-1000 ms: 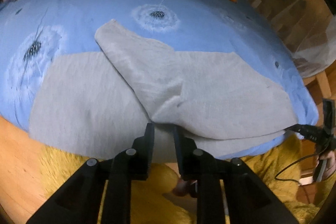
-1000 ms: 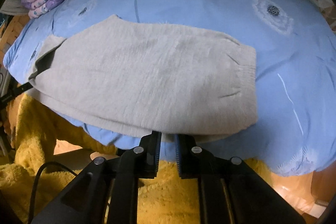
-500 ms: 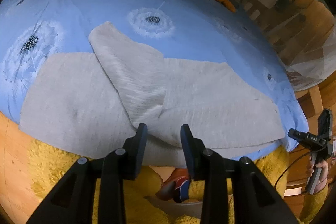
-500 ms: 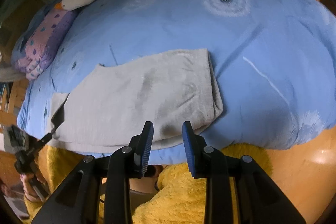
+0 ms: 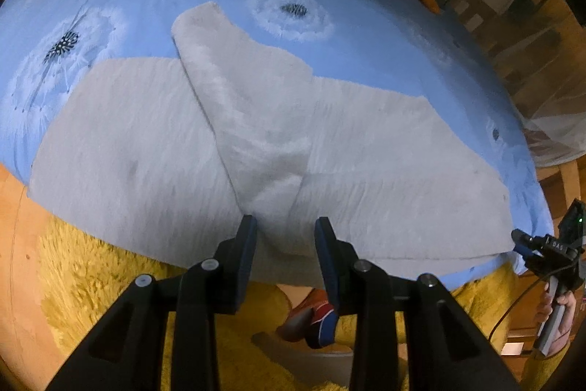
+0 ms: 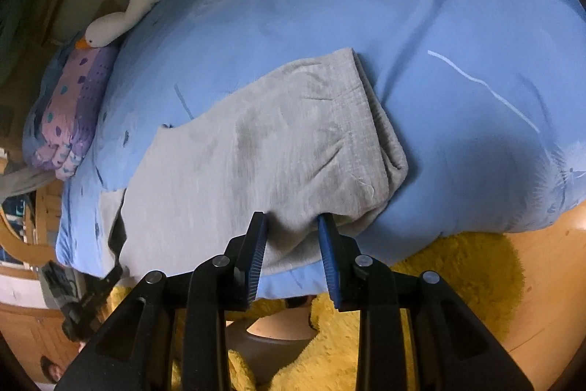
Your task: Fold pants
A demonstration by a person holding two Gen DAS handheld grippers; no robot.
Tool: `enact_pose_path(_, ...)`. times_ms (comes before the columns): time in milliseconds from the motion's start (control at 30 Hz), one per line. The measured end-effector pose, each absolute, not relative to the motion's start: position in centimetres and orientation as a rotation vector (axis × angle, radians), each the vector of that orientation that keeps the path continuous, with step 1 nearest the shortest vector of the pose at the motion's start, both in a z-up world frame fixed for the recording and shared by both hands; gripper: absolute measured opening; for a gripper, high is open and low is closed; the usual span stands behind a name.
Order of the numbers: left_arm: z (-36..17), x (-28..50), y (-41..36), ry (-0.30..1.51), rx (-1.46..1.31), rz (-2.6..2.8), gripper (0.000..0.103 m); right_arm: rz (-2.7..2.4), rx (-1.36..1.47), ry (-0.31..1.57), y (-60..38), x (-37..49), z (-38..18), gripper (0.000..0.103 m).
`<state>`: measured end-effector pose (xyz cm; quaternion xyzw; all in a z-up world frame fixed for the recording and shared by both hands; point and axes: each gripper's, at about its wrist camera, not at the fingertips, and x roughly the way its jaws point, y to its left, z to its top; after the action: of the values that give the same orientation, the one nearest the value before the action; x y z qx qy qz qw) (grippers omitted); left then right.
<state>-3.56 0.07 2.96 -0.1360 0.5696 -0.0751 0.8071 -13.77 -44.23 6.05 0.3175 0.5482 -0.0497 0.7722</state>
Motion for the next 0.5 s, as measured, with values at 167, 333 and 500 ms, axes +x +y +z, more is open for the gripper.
enact_pose_path(167,2.3,-3.8,0.1,1.227,-0.300,-0.143,0.034,-0.109,0.734,1.179,-44.5,-13.8,4.7,0.028)
enact_pose_path(333,2.5,-3.2,0.3,1.207,-0.339,-0.154,0.034,-0.097,0.746,1.152,-45.5,-14.0,4.6,0.026)
enact_pose_path(500,3.5,-3.3,0.4,1.166,-0.366,-0.209,0.005,-0.099,0.640,1.088,-45.6,-14.1,6.8,0.003)
